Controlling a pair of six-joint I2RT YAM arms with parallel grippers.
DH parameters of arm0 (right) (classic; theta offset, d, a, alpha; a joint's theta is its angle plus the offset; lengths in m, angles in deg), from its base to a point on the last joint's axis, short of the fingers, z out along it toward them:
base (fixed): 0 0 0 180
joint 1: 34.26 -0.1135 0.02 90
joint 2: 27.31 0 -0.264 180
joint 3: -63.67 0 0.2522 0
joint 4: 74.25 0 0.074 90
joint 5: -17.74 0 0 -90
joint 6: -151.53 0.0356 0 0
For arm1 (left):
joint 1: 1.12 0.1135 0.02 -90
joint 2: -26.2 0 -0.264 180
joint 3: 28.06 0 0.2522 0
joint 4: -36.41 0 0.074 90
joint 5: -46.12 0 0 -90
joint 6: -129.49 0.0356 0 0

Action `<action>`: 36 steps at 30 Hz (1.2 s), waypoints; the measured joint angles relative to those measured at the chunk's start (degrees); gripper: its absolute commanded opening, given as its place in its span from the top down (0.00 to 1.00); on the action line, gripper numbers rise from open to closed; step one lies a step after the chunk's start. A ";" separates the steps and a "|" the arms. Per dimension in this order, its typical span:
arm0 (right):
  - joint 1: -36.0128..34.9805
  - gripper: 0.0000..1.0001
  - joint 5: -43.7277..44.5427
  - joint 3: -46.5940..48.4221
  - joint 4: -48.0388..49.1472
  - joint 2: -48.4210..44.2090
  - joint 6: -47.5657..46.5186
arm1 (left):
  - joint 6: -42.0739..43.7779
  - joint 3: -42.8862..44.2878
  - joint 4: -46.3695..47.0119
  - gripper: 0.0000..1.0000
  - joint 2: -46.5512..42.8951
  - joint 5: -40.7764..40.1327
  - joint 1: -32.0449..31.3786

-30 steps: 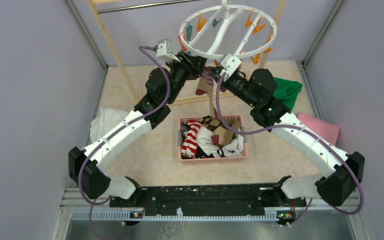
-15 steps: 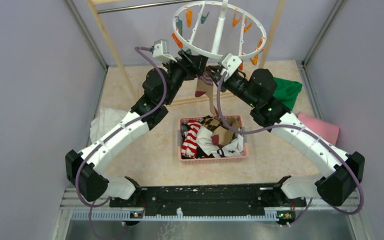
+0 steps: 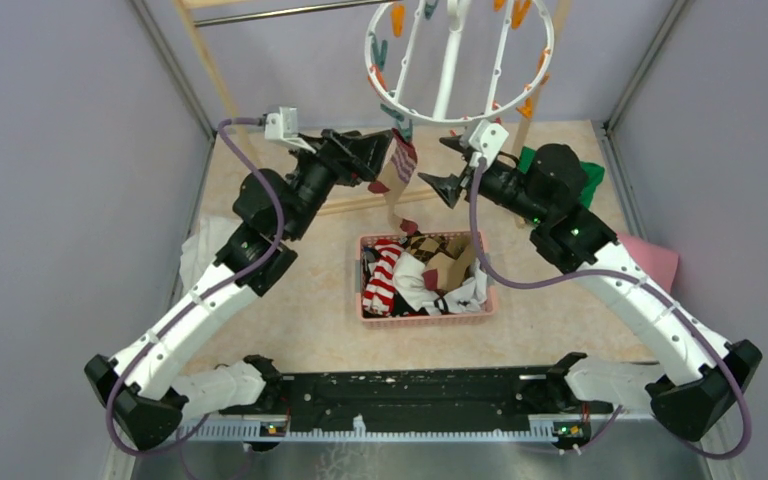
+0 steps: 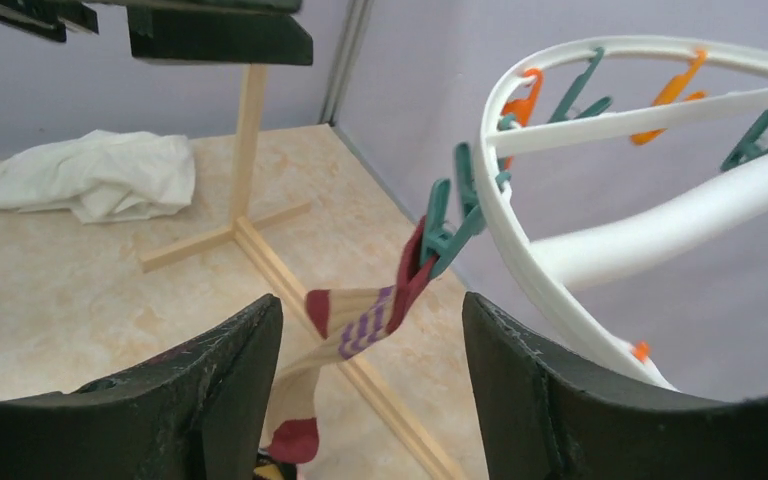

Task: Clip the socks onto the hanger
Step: Clamp the sock onto the hanger, then pick up the sock from the bin.

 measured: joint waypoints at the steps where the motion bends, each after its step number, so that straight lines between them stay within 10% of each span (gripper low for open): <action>1: 0.55 0.29 -1.29 -0.02 -1.70 -0.94 0.02 | 0.50 -0.92 0.02 0.09 -1.40 0.74 0.02; 18: 16.31 0.22 -24.39 -14.45 -21.38 -15.06 10.05 | 0.61 -27.21 -3.85 0.03 -26.97 6.86 0.07; 36: 22.53 0.35 -27.36 -28.02 -25.44 -21.94 17.92 | -4.59 -27.41 -19.78 0.34 -13.79 22.27 0.07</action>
